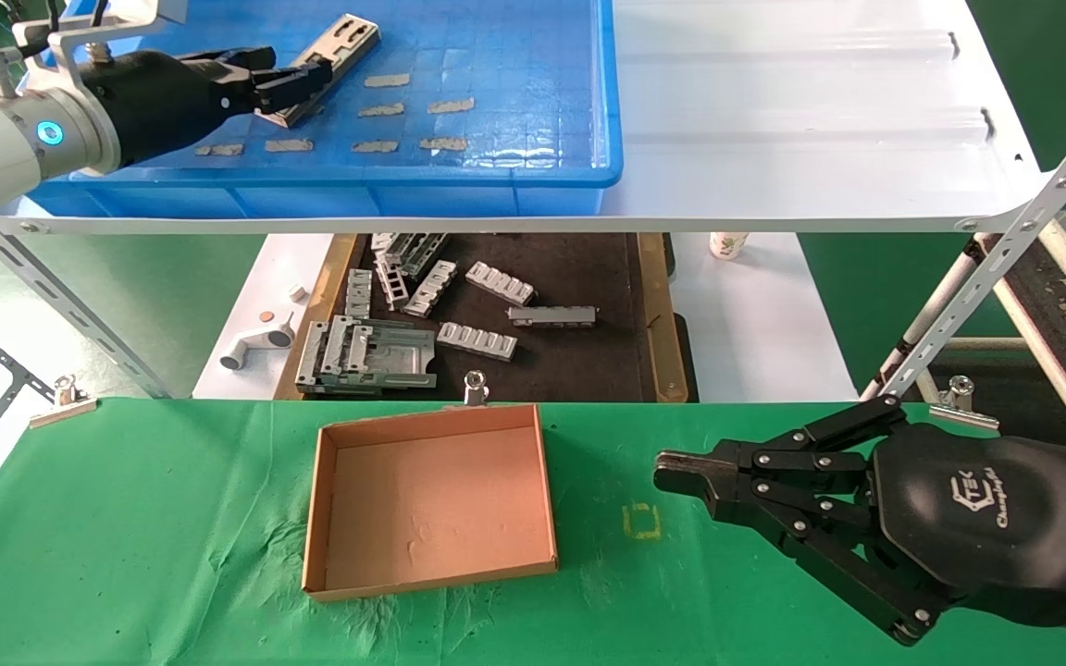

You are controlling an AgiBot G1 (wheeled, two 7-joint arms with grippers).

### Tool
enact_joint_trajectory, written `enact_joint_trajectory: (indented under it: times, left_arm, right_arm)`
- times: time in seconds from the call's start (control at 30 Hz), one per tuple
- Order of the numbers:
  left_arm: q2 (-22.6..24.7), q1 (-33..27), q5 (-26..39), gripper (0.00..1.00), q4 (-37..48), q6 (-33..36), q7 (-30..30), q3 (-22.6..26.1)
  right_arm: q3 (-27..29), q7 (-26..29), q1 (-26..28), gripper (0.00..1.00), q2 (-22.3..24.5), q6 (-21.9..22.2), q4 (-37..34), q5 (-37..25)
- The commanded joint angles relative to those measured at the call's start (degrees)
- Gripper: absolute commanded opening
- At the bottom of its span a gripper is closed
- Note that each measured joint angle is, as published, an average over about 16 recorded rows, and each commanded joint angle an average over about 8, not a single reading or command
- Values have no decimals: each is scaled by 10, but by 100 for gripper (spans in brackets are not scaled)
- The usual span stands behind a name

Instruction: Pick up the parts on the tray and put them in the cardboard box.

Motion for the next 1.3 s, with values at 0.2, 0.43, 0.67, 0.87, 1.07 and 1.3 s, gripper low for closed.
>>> enact_joint_trajectory:
  times: [0.2, 0.43, 0.67, 0.87, 1.07, 1.3]
  left_arm:
    - [1, 1, 1, 0, 0, -1, 0, 1]
    - [1, 2, 1, 0, 0, -2, 0, 0]
    - [0, -1, -2, 0, -2, 0, 0, -2]
    - [-6, -7, -7, 0, -6, 12, 0, -5]
    - [-19, -15, -10, 0, -15, 48, 6, -7]
    - [-60, -23, -11, 0, -48, 197, 33, -5]
  right_arm:
    - [0, 0, 0, 0, 0, 0, 0, 0]
    - [0, 0, 0, 0, 0, 0, 0, 0]
    - [0, 0, 0, 0, 0, 0, 0, 0]
    - [0, 0, 0, 0, 0, 0, 0, 0]
    - [0, 0, 0, 0, 0, 0, 0, 0]
    - [0, 0, 0, 0, 0, 0, 0, 0]
